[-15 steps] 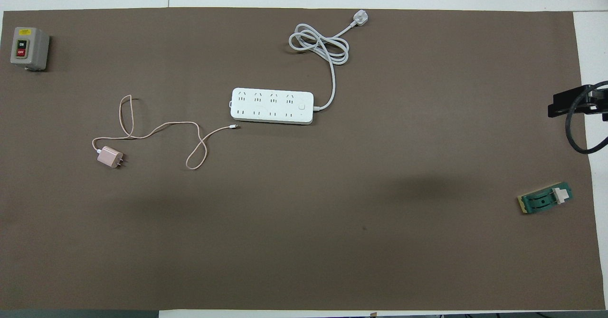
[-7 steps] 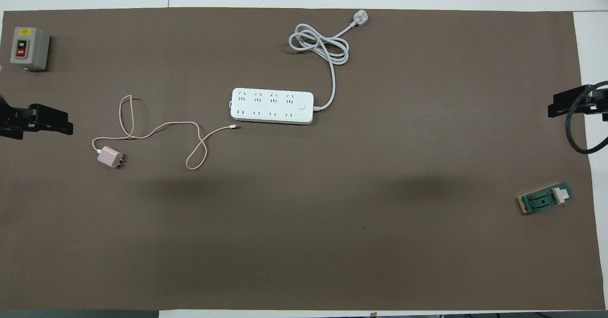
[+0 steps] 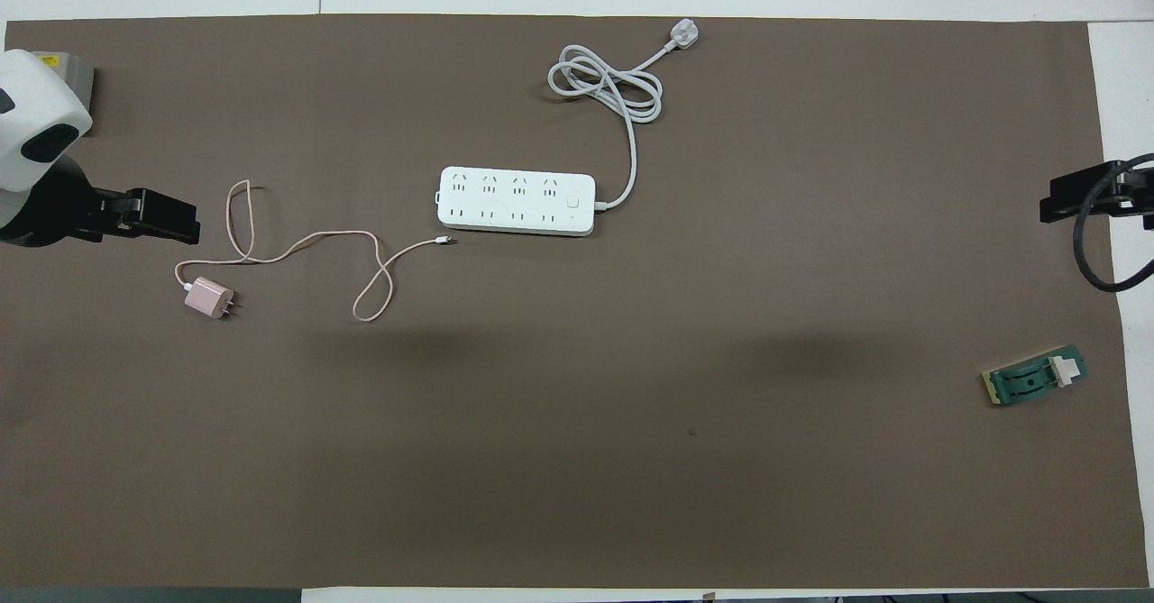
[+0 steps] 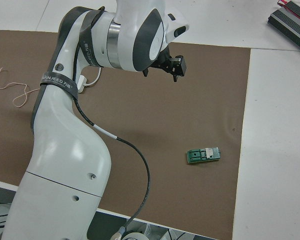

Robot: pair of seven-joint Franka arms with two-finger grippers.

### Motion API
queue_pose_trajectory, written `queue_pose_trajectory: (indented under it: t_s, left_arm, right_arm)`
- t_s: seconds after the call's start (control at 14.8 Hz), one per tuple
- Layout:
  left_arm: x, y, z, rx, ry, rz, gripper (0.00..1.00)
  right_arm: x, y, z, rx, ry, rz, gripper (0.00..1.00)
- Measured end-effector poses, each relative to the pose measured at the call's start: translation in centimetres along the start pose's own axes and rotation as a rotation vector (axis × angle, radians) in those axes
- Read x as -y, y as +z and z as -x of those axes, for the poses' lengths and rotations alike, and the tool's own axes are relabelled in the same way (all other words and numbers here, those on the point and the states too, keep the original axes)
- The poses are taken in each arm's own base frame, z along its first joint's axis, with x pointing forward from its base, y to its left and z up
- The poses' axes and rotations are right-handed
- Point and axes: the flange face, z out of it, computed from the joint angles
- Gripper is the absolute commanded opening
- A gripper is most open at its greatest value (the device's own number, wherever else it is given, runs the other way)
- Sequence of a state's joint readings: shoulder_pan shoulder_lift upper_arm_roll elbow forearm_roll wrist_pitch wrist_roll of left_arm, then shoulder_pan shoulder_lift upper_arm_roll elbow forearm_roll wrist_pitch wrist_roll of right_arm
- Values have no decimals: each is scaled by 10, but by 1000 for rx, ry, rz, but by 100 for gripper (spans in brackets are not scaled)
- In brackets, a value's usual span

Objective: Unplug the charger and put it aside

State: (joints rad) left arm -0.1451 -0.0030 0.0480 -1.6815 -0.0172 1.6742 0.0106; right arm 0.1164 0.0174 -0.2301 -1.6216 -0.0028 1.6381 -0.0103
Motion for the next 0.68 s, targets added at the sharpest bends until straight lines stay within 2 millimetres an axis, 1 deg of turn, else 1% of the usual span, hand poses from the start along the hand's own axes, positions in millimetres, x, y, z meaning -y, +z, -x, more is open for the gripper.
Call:
queue_pose_trajectory:
  t_s: [0.47, 0.68]
  left_arm:
    - [12, 1, -4, -1, -23, 0, 100]
    - [26, 7, -6, 10, -49, 1, 100]
  right_arm:
    - [0, 0, 0, 0, 0, 0, 100]
    - [0, 0, 0, 0, 0, 0, 100]
